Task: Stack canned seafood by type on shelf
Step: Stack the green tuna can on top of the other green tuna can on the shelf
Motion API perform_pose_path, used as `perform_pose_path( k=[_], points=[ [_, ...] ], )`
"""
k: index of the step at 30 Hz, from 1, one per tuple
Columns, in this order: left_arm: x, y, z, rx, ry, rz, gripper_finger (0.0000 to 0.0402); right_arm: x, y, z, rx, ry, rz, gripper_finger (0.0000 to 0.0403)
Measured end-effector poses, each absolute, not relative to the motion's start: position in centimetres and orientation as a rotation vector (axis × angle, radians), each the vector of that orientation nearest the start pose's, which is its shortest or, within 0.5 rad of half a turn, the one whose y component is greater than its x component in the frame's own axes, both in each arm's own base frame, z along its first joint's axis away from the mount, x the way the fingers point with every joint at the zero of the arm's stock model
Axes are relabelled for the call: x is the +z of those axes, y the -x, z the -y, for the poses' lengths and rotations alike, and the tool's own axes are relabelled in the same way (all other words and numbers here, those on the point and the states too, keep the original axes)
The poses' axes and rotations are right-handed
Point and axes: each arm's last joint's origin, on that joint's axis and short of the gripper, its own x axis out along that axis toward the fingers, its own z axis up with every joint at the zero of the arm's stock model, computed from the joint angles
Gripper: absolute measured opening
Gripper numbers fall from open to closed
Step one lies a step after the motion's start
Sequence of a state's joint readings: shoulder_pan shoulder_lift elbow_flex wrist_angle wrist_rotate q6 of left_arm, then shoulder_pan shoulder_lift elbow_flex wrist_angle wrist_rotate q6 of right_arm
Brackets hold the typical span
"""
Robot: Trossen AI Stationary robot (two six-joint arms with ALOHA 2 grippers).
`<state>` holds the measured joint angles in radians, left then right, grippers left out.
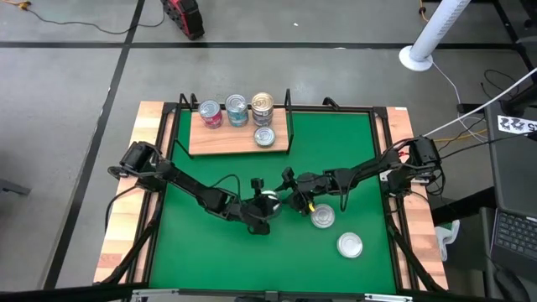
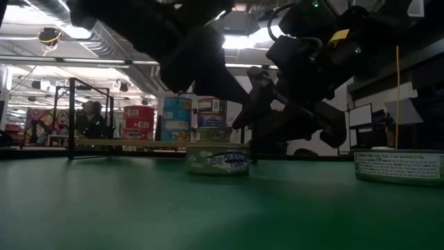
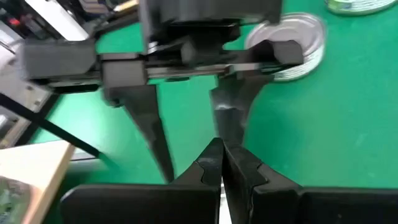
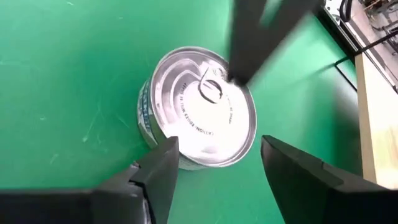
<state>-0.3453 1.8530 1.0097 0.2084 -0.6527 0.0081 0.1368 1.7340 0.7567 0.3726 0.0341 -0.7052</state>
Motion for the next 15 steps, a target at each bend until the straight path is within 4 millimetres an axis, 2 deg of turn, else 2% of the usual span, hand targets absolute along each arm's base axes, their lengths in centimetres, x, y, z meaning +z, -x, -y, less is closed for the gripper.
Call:
perform_pose_path(
  k=[5,10,15],
  points=[
    [16.96,-36.24,11.44,0.31,-0.268,-0.621,0.0004,13.94,-32.62,-4.37,0.298,0.736,-0.548,0.0225],
    [16.76,-35.91,11.53,0.317,-0.218,-0.686,0.0004,13.94,-32.62,-4.32,0.283,0.741,-0.554,0.0225],
    [16.64,-35.57,12.12,0.289,-0.247,-0.711,0.0004,13.94,-32.62,-4.32,0.283,0.741,-0.554,0.0225]
  ],
)
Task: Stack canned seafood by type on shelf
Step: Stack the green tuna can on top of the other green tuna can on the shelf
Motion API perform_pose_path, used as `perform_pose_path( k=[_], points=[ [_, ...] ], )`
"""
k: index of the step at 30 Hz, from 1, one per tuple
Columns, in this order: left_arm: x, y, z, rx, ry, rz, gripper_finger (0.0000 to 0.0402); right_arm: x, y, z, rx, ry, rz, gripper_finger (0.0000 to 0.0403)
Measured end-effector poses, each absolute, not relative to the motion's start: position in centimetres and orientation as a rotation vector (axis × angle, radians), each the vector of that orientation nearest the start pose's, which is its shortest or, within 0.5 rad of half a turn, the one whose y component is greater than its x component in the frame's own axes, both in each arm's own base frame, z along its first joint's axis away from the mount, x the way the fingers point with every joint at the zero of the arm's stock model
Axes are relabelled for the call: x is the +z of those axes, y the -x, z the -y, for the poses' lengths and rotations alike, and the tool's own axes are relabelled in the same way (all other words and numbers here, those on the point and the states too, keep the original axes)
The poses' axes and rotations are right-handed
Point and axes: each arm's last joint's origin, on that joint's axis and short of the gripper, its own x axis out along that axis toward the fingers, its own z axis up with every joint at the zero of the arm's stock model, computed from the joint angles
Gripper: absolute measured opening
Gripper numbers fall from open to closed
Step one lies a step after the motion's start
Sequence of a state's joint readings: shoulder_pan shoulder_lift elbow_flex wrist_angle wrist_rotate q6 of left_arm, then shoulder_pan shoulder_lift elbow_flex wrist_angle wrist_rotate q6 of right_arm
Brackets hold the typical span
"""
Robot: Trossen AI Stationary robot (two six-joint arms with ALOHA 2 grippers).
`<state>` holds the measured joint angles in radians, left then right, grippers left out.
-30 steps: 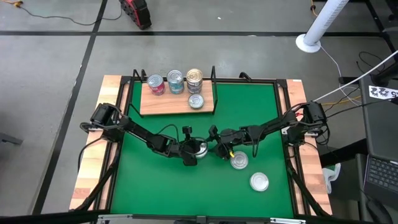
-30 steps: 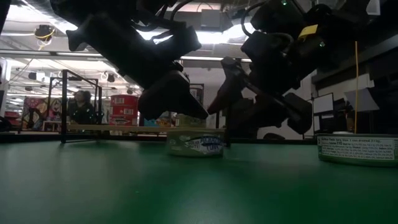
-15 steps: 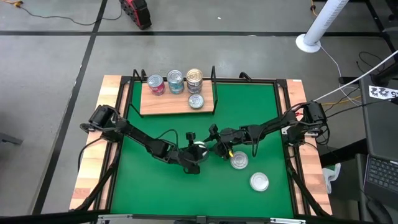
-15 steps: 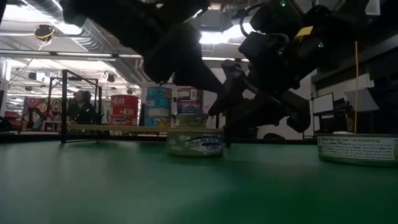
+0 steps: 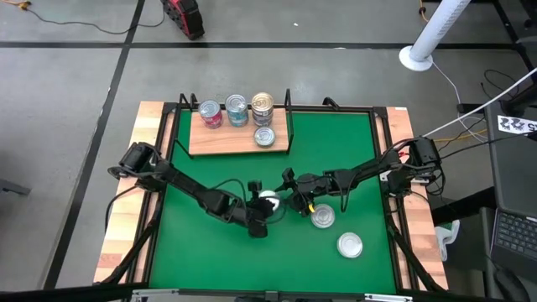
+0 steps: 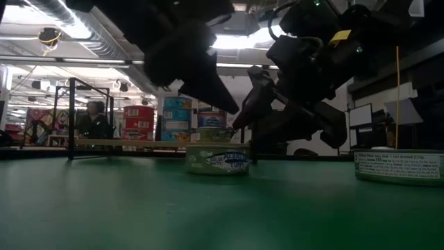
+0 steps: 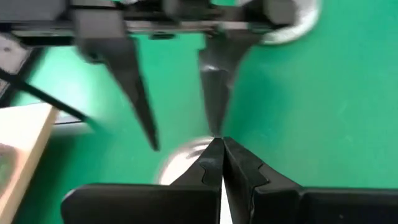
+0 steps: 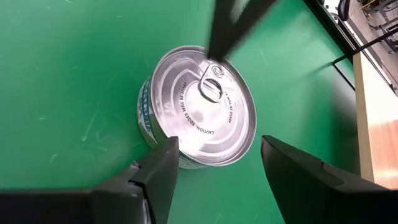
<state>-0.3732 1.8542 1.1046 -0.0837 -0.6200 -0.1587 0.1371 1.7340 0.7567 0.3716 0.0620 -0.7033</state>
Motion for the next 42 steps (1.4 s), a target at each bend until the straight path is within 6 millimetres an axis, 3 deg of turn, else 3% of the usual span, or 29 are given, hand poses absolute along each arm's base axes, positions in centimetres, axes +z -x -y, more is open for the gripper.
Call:
perform_pose_path(
  k=[8,14,21,27,33,42],
  points=[
    [15.9,-35.0,12.4,0.164,-0.061,-0.837,0.0004,13.9,-32.6,-4.3,0.281,0.742,-0.554,0.0225],
    [15.7,-34.7,12.4,0.179,-0.039,-0.86,0.0004,13.9,-32.6,-4.3,0.281,0.742,-0.554,0.0225],
    [15.8,-34.8,12.4,0.129,-0.14,-0.859,0.0006,13.9,-32.6,-4.3,0.281,0.742,-0.554,0.0225],
    [15.7,-34.8,12.1,0.143,-0.122,-0.867,0.0074,13.9,-32.6,-4.3,0.281,0.742,-0.554,0.0225],
    [15.5,-34.8,12.2,0.088,-0.246,-0.888,0.0144,13.9,-32.6,-4.3,0.281,0.742,-0.554,0.0225],
    [14.0,-34.6,12.0,0.081,-0.367,-0.959,0.0141,14.0,-32.6,-4.3,0.281,0.742,-0.552,0.0225]
  ],
)
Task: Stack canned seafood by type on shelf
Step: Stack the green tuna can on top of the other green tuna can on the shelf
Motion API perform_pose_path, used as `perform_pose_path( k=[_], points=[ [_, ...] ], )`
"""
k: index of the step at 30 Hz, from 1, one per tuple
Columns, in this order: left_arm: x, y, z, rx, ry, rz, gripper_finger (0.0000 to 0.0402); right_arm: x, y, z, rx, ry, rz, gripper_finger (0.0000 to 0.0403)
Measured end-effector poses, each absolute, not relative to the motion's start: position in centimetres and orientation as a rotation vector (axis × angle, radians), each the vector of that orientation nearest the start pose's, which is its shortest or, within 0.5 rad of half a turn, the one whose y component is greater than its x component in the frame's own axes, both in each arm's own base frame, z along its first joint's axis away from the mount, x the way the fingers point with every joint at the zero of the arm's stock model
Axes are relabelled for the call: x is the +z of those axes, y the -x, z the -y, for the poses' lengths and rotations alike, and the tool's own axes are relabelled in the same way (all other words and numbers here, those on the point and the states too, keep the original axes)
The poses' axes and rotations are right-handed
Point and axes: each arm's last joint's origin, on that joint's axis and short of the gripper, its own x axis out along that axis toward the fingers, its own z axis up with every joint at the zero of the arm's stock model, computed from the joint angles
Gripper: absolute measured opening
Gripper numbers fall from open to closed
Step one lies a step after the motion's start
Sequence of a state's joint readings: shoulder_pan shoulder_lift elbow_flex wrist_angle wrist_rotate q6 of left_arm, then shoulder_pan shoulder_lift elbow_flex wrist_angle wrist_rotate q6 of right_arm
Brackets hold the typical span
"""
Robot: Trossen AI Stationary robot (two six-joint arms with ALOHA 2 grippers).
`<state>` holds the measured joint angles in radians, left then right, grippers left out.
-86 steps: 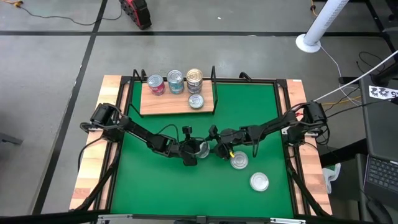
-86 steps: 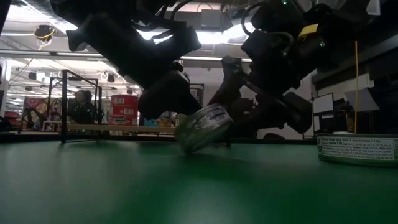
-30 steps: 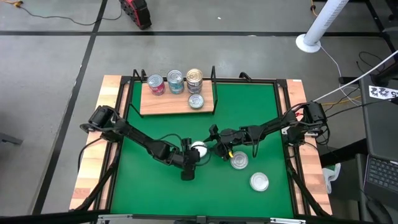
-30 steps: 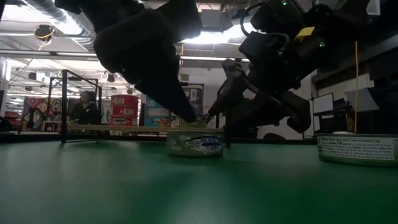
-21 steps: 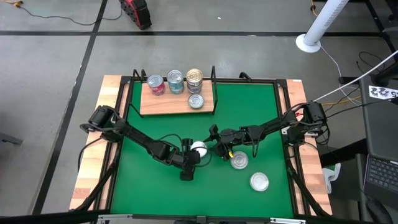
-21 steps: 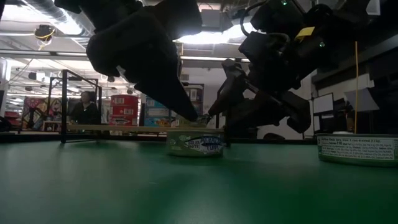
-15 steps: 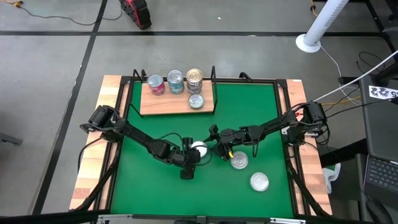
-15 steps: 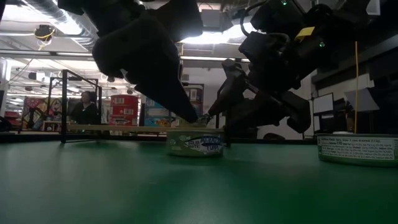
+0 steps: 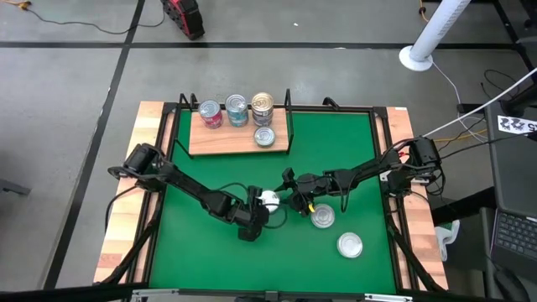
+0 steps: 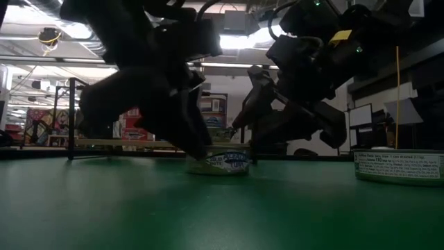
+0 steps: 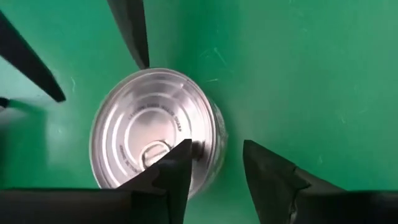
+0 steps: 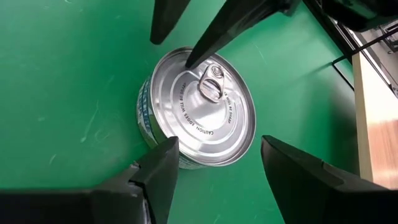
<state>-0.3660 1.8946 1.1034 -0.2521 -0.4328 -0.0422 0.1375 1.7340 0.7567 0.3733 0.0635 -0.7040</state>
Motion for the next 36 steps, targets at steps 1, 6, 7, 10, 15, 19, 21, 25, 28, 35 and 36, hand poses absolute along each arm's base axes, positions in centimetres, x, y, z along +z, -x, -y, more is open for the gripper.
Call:
perform_pose_path(
  k=[1,6,7,10,15,19,21,25,28,35,36],
  points=[
    [13.9,-34.7,12.0,0.078,-0.38,-0.959,0.0137,14.0,-32.6,-4.3,0.281,0.742,-0.551,0.0225],
    [13.8,-34.7,12.0,0.067,-0.432,-0.964,0.0111,14.2,-32.8,-4.4,0.272,0.74,-0.518,0.0225],
    [13.8,-34.7,11.9,0.077,-0.446,-0.962,0.0104,14.3,-32.9,-4.4,0.269,0.74,-0.511,0.0225],
    [13.7,-34.7,11.8,0.109,-0.47,-0.961,0.0075,14.3,-32.9,-4.4,0.267,0.74,-0.505,0.0225],
    [13.8,-34.8,11.6,0.12,-0.469,-0.96,0.0019,14.3,-32.9,-4.4,0.272,0.739,-0.508,0.0225],
    [13.8,-34.9,11.3,0.131,-0.464,-0.96,0.0006,14.3,-32.9,-4.5,0.297,0.732,-0.499,0.0225],
    [13.8,-35.0,11.1,0.136,-0.459,-0.96,0.0007,14.3,-32.8,-4.5,0.306,0.729,-0.496,0.0225],
    [14.0,-35.1,10.7,0.164,-0.411,-0.956,0.0003,14.3,-32.8,-4.6,0.32,0.725,-0.492,0.0225],
    [14.1,-35.3,10.5,0.194,-0.356,-0.949,0.0002,14.2,-32.8,-4.6,0.323,0.725,-0.499,0.0225],
    [15.1,-36.3,9.9,0.264,-0.226,-0.904,0.0001,14.0,-32.7,-4.5,0.331,0.725,-0.525,0.0225],
    [15.2,-36.4,9.7,0.271,-0.214,-0.899,0.0001,14.0,-32.7,-4.5,0.332,0.725,-0.526,0.0225]
  ],
)
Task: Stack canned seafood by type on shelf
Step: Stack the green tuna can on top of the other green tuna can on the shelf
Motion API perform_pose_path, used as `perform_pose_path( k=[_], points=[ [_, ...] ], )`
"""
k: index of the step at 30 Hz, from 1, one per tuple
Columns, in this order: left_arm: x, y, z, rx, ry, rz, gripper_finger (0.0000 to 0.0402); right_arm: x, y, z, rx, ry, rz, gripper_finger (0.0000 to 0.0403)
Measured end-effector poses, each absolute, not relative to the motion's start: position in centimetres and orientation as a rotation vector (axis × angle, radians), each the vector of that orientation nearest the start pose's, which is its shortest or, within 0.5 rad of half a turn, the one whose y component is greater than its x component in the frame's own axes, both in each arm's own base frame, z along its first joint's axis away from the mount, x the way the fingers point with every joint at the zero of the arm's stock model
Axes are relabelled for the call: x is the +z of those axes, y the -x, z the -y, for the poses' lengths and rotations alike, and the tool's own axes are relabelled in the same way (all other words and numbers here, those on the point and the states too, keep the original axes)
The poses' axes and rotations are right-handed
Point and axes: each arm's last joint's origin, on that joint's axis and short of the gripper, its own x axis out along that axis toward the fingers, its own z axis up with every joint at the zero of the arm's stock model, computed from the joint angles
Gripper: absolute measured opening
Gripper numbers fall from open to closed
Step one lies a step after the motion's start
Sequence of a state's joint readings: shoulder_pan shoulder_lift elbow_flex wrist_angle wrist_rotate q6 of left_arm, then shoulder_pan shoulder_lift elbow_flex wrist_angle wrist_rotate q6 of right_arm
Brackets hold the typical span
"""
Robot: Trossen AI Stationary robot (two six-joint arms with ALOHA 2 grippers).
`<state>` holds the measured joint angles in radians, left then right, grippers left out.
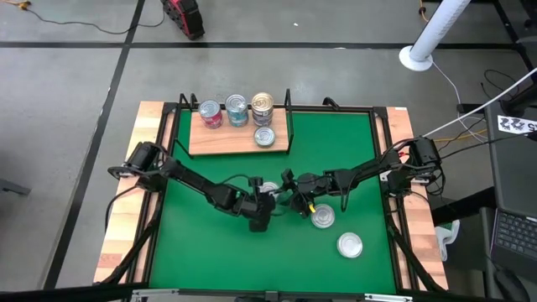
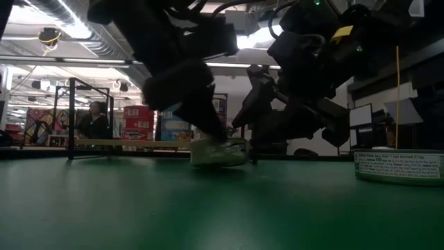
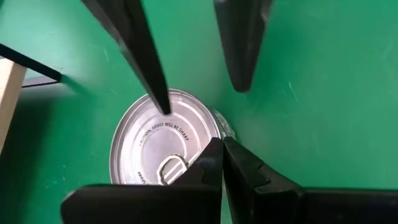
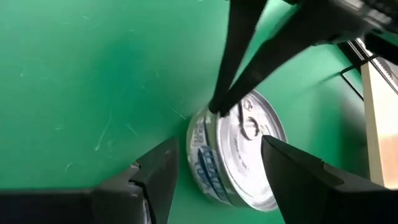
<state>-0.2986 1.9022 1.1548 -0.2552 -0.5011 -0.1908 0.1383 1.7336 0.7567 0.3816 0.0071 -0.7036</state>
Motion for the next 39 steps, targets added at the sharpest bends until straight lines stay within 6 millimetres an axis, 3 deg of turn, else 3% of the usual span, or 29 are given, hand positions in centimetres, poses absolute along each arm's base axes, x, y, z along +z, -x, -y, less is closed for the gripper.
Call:
perform_pose_path(
  k=[30,39],
  points=[
    [17.0,-38.3,7.1,0.424,0.158,-0.797,0.0,13.6,-32.3,-4.1,0.229,0.769,-0.628,0.0225],
    [17.1,-38.7,6.8,0.386,0.234,-0.78,0.0,13.5,-32.2,-3.9,0.183,0.789,-0.659,0.0225]
  ],
)
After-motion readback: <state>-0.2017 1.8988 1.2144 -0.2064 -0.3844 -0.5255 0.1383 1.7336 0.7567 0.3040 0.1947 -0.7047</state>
